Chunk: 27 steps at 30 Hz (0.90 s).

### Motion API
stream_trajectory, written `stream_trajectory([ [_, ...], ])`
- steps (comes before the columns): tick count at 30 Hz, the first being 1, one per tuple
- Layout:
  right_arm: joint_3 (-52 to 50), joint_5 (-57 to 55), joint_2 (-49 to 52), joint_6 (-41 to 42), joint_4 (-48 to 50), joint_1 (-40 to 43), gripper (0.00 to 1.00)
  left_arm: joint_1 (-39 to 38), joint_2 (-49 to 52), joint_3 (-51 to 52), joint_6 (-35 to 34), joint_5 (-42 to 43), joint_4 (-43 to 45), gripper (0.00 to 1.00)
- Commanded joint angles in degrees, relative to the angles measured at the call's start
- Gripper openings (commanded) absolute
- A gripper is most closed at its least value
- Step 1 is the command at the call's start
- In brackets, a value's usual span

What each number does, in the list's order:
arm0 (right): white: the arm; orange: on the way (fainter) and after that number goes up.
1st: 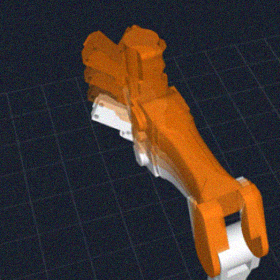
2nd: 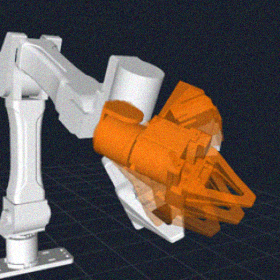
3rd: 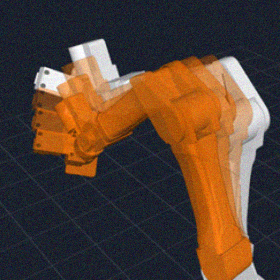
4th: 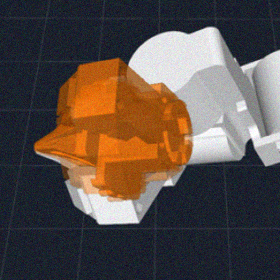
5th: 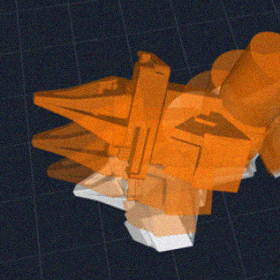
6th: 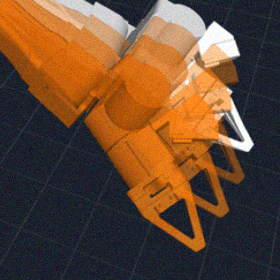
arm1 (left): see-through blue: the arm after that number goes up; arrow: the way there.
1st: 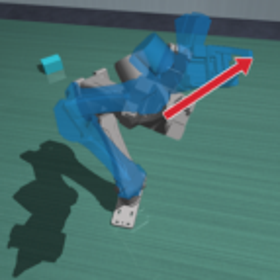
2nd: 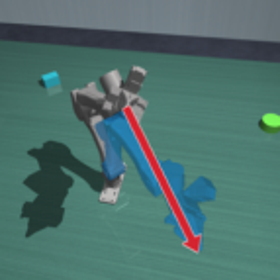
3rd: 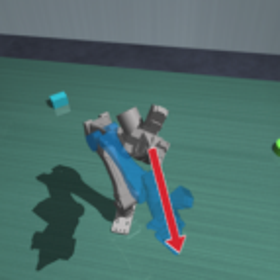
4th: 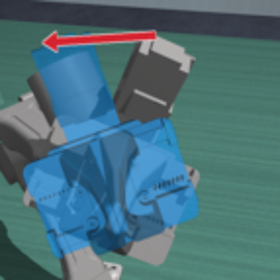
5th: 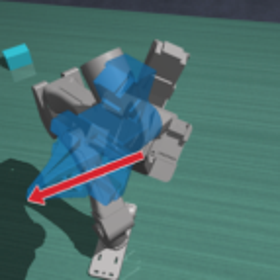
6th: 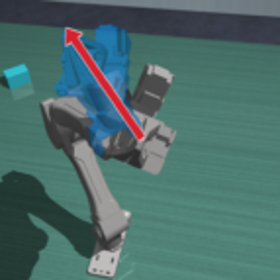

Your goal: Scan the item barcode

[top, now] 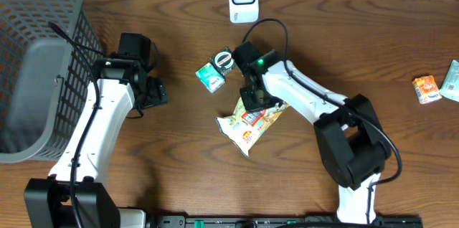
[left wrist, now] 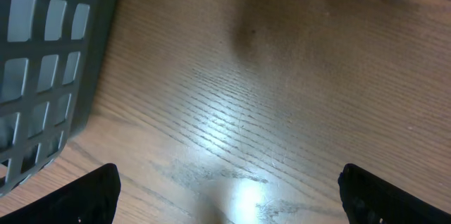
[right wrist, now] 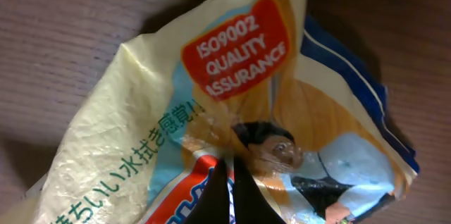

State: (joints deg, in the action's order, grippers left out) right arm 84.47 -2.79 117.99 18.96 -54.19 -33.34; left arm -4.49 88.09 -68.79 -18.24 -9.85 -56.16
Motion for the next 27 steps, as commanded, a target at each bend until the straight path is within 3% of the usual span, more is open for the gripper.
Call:
stream_trajectory([
  [1, -1.25, -10.25, 1.68, 2.23, -0.9, 3.58, 0.01, 0.2, 0.0, 0.24, -0.74, -1.16, -0.17, 0.98],
  [9, 11.65, -14.51, 1.68, 1.42, -12.26, 15.28, 0.01, 0.2, 0.0, 0.24, -0.74, -1.16, -0.17, 0.98],
  [11, 15.3, -9.31, 1.66, -1.64, -15.69, 16.79, 0.01, 0.2, -0.02, 0.24, -0.74, -1.16, -0.17, 0.98],
  [16, 21.16, 16.55, 1.68, -9.01, -24.39, 17.27, 0.01, 0.2, -0.02, 0.24, -0.74, -1.16, -0.17, 0.97],
  [20, 18.4, 16.41, 1.7, -8.98, -21.33, 13.77, 0.01, 0.2, -0.02, 0.24, -0.74, -1.16, -0.17, 0.98],
  [23, 12.87, 16.44, 1.7, -7.06, -13.07, 9.27, 0.2, 0.2, 0.0, 0.24, -0.74, -1.16, -0.15, 0.98],
  [27, 7.91, 16.41, 1.73, -3.61, -4.9, 5.75, 0.22, 0.2, -0.02, 0.24, -0.74, -1.16, -0.17, 0.98],
])
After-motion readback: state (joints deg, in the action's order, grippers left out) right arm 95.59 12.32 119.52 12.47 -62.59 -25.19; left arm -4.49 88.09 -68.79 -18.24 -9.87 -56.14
